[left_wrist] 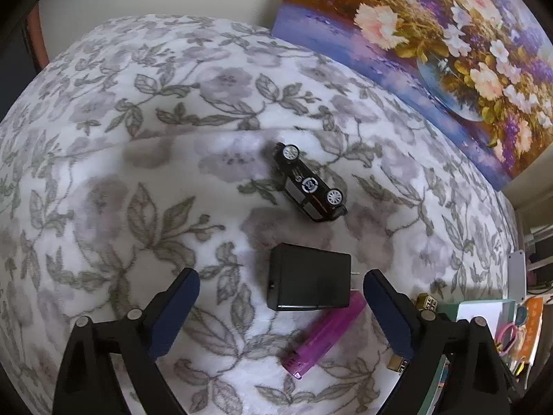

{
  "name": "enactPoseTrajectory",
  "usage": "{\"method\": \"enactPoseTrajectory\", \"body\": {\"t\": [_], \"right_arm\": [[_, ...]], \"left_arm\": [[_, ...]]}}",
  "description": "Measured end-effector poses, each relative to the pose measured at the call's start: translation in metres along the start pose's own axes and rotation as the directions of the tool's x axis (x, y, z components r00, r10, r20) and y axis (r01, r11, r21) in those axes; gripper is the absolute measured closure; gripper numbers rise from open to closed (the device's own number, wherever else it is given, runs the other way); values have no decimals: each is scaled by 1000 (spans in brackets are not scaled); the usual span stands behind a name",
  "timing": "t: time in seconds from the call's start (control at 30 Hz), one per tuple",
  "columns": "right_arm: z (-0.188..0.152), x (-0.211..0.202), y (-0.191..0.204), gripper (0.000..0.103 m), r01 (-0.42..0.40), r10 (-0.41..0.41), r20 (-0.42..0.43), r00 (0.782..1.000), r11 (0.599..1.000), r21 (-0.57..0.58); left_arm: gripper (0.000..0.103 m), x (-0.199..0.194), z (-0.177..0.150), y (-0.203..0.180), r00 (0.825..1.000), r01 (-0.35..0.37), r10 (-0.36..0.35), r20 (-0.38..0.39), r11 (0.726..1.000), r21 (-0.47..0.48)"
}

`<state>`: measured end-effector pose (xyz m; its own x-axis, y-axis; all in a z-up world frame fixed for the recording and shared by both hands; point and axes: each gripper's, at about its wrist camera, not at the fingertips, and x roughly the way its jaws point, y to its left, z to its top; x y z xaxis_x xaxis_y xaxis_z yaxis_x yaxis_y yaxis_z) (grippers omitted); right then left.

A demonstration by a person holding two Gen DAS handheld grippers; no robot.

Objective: Organize rigid objects
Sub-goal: 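Grasp the gold patterned block with the right tool while the left tool grasps the black charger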

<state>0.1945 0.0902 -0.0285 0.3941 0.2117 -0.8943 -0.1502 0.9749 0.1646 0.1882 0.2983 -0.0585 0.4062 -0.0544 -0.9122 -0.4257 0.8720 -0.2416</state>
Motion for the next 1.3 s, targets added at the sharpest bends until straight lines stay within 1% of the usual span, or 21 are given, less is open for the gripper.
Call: {"method": "enactPoseTrajectory", "body": {"t": [0.07, 0.13, 0.3, 0.33, 0.4, 0.6, 0.7, 0.77, 0.87, 0.97, 1.0, 1.13, 1.3], "right_arm": [[0, 0, 3, 50, -3, 3, 7, 1000, 1000, -14], [-1, 0, 4, 57, -24, 24, 4, 1000, 1000, -18], [-3, 5, 10, 62, -26, 26, -17, 1000, 999, -44], [-4, 7, 10, 64, -26, 25, -23, 999, 999, -45], [-6, 12, 10, 65, -16, 15, -35, 999, 999, -47], [-12, 26, 10, 69, 4, -8, -68, 998, 999, -51], [-15, 33, 12, 71, 24, -29, -79, 996, 998, -62], [-17, 35, 14, 72, 41, -47, -71, 996, 996, -76], [-17, 36, 17, 73, 57, -63, -68, 996, 995, -85], [-18, 36, 17, 75, 60, -66, -67, 996, 995, -81], [-18, 37, 17, 75, 58, -63, -68, 996, 995, -76], [-17, 35, 14, 81, 48, -52, -72, 996, 997, -56], [-16, 31, 9, 82, 21, -24, -76, 997, 999, -33]], "left_arm": [[8, 2, -1, -2, 1000, 5, -5, -3, 1000, 5], [8, 4, -2, -3, 1000, 5, -5, -5, 1000, 9], [8, 7, -3, -5, 1000, 6, -6, -6, 1000, 13], [10, 8, -3, -5, 1000, 8, -8, -7, 1000, 15], [14, 10, -3, -6, 1000, 12, -12, -13, 1000, 20], [16, 18, -4, -6, 1000, 10, -9, -22, 1000, 26], [16, 19, -5, -8, 1000, -4, 4, -18, 999, 39], [20, 21, -6, -9, 1000, -17, 17, -12, 999, 47], [24, 20, -4, -9, 1000, -15, 16, -4, 999, 51], [36, 18, -3, -10, 1000, 5, -5, 0, 998, 58], [44, 18, -3, -11, 1000, 13, -13, -1, 998, 61], [44, 16, -3, -12, 1000, 9, -9, -3, 998, 63], [44, 3, 0, -14, 999, 21, -23, 25, 998, 61]]}}
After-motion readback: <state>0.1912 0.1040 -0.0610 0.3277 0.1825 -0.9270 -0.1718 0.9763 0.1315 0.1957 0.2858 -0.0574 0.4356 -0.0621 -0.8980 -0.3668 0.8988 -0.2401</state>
